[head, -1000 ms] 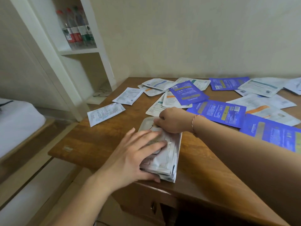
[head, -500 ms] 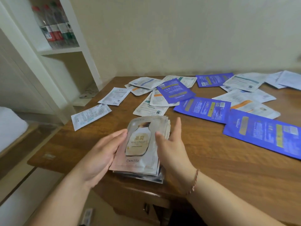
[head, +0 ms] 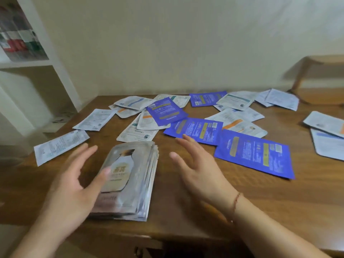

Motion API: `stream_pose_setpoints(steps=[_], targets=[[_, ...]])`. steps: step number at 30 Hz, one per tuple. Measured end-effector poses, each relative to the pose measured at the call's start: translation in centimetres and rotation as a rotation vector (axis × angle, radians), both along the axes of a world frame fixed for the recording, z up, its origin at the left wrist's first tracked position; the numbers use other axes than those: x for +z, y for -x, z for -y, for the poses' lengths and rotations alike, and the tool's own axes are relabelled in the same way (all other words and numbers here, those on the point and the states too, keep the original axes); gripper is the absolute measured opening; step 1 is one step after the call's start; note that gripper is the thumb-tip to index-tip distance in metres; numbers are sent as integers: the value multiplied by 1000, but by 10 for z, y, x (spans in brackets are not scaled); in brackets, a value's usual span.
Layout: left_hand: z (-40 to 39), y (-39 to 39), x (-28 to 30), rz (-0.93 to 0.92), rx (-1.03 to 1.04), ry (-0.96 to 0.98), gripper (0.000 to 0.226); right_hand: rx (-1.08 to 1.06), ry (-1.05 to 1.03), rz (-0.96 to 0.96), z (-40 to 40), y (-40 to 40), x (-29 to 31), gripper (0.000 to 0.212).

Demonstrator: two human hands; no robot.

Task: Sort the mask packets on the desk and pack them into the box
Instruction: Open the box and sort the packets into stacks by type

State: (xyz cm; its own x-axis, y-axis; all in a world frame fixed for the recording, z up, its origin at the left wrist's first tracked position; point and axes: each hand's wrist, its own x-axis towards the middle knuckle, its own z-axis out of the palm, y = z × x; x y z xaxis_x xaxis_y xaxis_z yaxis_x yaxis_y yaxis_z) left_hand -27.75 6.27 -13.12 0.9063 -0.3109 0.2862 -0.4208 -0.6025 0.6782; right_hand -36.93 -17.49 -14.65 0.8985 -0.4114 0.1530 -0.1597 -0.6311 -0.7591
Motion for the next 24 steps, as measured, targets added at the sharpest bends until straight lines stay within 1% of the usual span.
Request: stream_pose_setpoints(steps=[1, 2, 3, 4, 6, 7, 8, 10, 11, 13, 14, 15, 17, 19, 20, 21, 22, 23, 24], targets=[[8, 9, 3, 158, 1, -18, 52, -57, 211, -93, 28, 11, -2, 60], [21, 20, 7, 293, -36, -1, 50, -125, 378, -224, 55, 22, -4, 66], [37, 34, 9, 392, -114, 21, 47, -179, 467, -369, 77, 34, -8, 76], [56, 50, 9, 465, -230, 27, 46, -197, 506, -478, 93, 47, -12, 88], [93, 77, 2, 524, -495, 7, 57, -134, 591, -559, 104, 74, -22, 111], [110, 84, -7, 541, -601, -47, 64, -97, 653, -530, 102, 88, -28, 113], [126, 88, -19, 560, -678, -140, 75, -57, 707, -467, 96, 102, -32, 109], [148, 89, -41, 586, -774, -382, 98, 14, 769, -266, 81, 127, -49, 86], [153, 86, -50, 586, -822, -497, 106, 47, 827, -148, 75, 136, -60, 74], [154, 83, -61, 589, -903, -671, 113, 84, 1010, 69, 73, 152, -80, 49], [153, 82, -64, 596, -938, -717, 113, 86, 1087, 156, 76, 156, -85, 43], [151, 82, -65, 611, -972, -725, 111, 82, 1136, 212, 78, 160, -88, 40], [146, 83, -65, 684, -1020, -706, 104, 80, 1143, 252, 80, 165, -85, 37], [139, 82, -65, 780, -1057, -692, 96, 127, 1099, 266, 81, 172, -83, 36], [135, 80, -66, 799, -1080, -634, 87, 162, 1094, 293, 84, 176, -82, 35], [131, 78, -66, 799, -1100, -513, 72, 190, 1089, 336, 84, 180, -77, 34], [126, 75, -66, 766, -1111, -385, 54, 222, 1032, 352, 83, 184, -73, 33], [121, 73, -64, 706, -1104, -263, 41, 224, 897, 384, 78, 186, -65, 32], [118, 74, -61, 589, -1082, -152, 39, 174, 650, 434, 69, 185, -54, 27]])
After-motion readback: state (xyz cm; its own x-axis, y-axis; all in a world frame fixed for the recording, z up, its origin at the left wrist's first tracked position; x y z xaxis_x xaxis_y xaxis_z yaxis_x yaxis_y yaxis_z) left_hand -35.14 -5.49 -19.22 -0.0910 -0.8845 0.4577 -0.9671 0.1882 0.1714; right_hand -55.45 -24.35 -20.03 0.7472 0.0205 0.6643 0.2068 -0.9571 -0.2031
